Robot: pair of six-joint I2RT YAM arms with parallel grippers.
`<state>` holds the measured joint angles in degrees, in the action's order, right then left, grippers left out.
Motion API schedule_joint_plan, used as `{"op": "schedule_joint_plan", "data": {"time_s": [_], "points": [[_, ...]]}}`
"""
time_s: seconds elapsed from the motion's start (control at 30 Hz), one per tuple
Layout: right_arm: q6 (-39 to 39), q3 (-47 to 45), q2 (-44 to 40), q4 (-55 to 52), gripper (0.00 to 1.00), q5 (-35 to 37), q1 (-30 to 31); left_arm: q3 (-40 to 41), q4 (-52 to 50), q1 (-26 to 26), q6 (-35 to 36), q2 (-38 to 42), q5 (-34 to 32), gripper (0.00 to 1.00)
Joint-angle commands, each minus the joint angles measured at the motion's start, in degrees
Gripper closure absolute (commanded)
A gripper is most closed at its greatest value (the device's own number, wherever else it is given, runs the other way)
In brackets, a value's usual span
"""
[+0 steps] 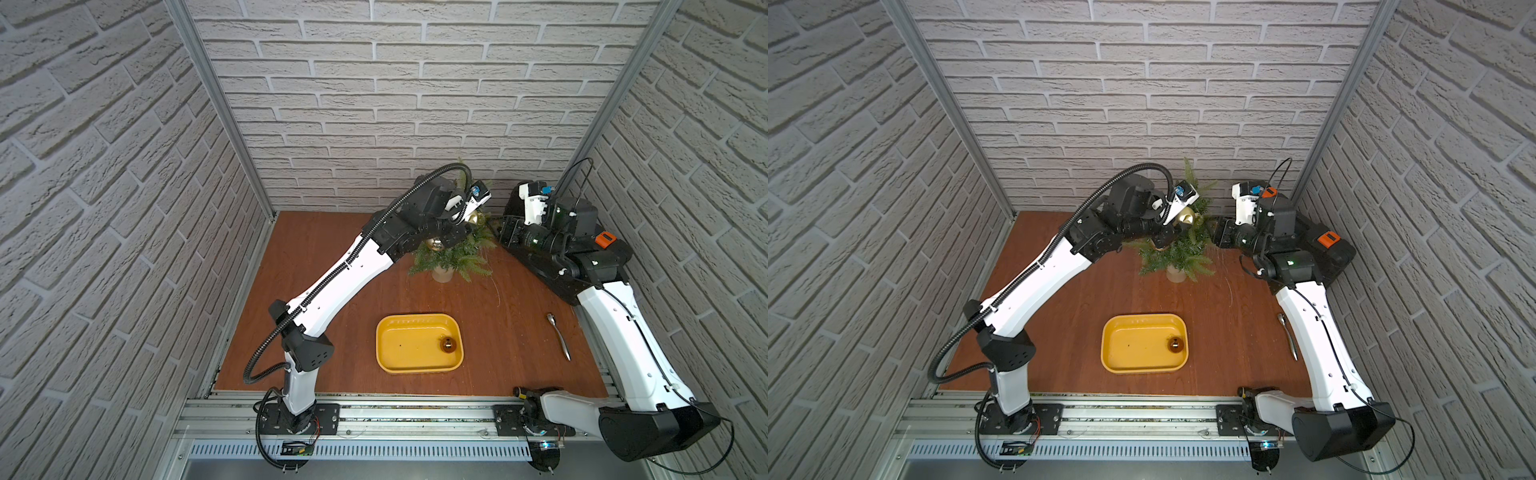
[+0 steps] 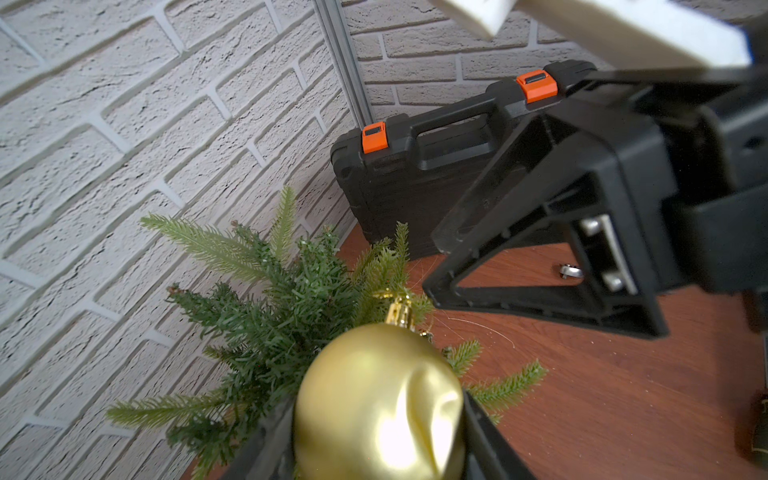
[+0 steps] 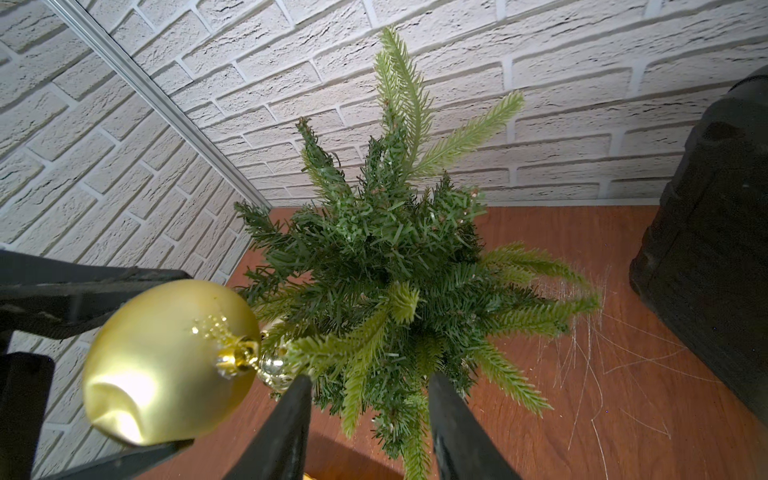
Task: Decorate the small christmas tree with ornaments
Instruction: Hang an ornament on the christmas tree.
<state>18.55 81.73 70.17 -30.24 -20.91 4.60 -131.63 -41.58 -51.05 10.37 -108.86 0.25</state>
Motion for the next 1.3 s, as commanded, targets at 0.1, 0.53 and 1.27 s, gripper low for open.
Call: {"op": "schedule_joint_plan", "data": {"time_s": [0.1,0.53,1.27], "points": [[-0.96,1.23,-2.68,1.93,0.51,-0.69,-0.22,-1.86,2.58,0.28,-0.36,-0.25,0.49,0.47],[-0.53,0.22,-2.39,2.57,0.40,-0.24,-0.21,-2.56,2.91,0.32,-0.49,-1.16,1.08,0.47],[-1.06,4.10,1.40,1.59,0.44,2.98,-0.21,-2.70,3.21,0.42,-0.51,-1.77,0.38,0.47]]}}
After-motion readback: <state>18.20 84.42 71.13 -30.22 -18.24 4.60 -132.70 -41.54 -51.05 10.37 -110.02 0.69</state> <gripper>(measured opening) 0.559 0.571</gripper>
